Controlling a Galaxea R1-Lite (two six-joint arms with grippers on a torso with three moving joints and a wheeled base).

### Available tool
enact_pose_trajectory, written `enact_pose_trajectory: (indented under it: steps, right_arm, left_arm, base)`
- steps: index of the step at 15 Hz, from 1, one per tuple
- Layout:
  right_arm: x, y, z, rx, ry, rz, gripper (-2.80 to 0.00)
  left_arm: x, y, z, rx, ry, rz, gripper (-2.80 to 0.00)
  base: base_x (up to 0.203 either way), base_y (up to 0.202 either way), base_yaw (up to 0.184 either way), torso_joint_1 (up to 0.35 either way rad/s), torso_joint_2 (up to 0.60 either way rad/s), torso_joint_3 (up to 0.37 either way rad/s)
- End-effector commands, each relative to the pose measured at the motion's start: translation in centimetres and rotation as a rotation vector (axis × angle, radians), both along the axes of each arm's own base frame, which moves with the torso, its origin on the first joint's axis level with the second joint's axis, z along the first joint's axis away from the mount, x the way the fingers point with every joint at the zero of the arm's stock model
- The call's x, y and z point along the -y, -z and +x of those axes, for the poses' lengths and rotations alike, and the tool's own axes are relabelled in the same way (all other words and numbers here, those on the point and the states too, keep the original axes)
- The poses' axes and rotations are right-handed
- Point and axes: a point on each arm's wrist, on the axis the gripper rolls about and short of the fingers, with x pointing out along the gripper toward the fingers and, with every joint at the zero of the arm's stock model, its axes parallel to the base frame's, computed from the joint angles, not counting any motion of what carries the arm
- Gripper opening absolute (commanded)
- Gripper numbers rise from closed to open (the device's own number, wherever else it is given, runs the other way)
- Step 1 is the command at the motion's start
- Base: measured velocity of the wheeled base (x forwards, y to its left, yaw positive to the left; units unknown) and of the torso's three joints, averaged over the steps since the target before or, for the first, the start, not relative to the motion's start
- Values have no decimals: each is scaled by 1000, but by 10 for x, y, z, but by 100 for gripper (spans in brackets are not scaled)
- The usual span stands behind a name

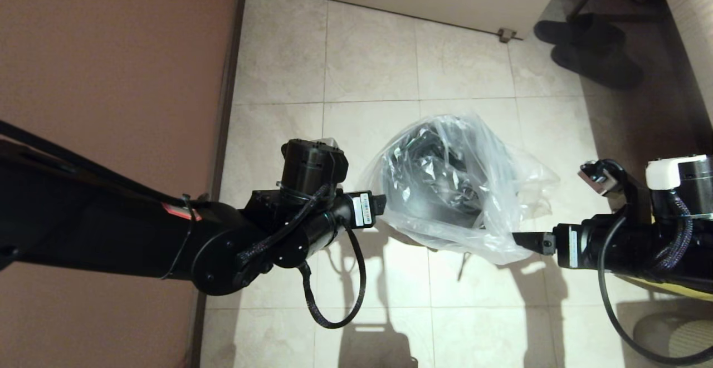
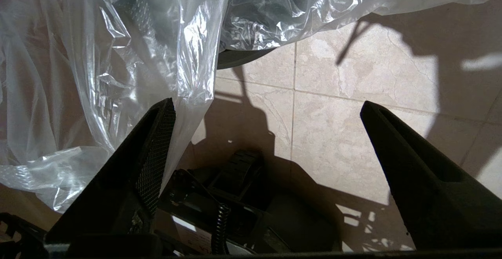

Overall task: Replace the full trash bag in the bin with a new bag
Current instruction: Put the new garbage bag on the trash can

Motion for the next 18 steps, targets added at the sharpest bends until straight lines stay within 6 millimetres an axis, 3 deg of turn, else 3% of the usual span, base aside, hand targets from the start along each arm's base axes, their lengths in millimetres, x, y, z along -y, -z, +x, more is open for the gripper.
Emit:
enact_pose_trajectory:
  steps: [1,7,12,15,18]
  right_arm:
    - [1,-8,-7,31,-3,9,0]
    - [3,-4,-11,23,2,0,0]
    - [2,1,-6,10,16,-17,0]
    - [1,2,-4,14,6,-33,0]
    - [0,2,-1,13,9,-32,0]
  left_arm:
    - [0,-10,0,29,0,-14,-280]
    - [-9,-68,15,166,-33,-61,-280]
    - [-11,-94,14,214,-29,-80,-280]
    - [17,-98,19,219,29,-94,-280]
    - [59,-96,32,193,138,-106,-280]
  base:
    - [0,0,0,0,0,0]
    - [0,0,0,0,0,0]
    - [0,0,0,0,0,0]
    - [0,0,0,0,0,0]
    - [0,0,0,0,0,0]
